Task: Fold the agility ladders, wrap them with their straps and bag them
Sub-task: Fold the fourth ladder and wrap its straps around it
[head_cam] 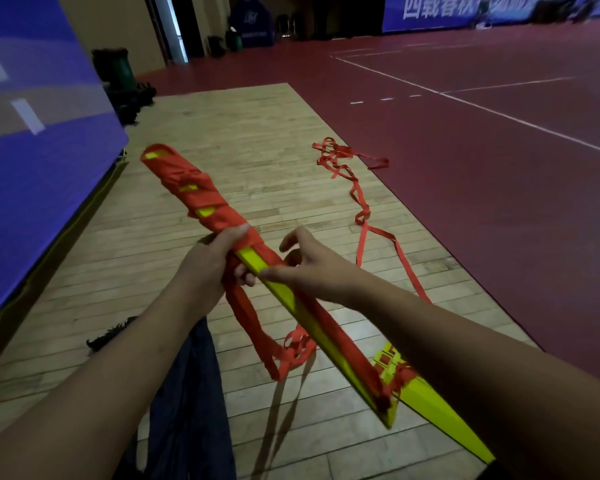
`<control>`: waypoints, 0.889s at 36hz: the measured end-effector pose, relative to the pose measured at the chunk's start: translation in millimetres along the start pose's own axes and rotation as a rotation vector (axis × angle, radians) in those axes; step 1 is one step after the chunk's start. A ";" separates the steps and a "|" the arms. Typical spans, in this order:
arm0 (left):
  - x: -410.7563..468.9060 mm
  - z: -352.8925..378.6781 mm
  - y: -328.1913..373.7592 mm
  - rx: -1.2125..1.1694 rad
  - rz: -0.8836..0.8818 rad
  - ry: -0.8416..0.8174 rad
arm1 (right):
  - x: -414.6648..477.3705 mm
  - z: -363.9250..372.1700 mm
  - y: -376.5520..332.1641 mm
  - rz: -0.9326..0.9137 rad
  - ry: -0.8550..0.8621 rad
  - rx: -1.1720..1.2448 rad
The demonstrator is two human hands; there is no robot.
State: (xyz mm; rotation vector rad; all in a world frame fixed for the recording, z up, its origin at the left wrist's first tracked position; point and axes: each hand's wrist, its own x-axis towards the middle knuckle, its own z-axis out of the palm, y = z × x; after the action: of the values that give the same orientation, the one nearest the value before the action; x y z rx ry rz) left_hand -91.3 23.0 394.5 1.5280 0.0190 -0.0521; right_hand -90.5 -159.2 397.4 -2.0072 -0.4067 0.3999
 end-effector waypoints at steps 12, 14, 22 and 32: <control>-0.8 -12.7 4.5 0.039 0.026 -0.089 | -9.1 -3.9 4.5 0.050 -0.453 0.534; 0.4 -15.3 4.0 0.129 -0.047 -0.089 | -6.8 -3.0 3.9 0.056 -0.335 0.457; -1.7 -12.7 -4.5 0.363 -0.161 -0.173 | -1.4 7.4 -0.3 0.052 -0.014 -0.053; 1.0 -10.4 -3.6 -0.157 -0.085 -0.247 | -3.0 11.3 2.2 -0.017 0.015 0.020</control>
State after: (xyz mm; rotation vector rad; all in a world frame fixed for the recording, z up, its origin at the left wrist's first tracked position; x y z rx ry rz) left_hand -90.2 33.1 390.5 1.3548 -0.1068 -0.3007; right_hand -97.9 -152.6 390.8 -1.9853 -0.4088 0.3769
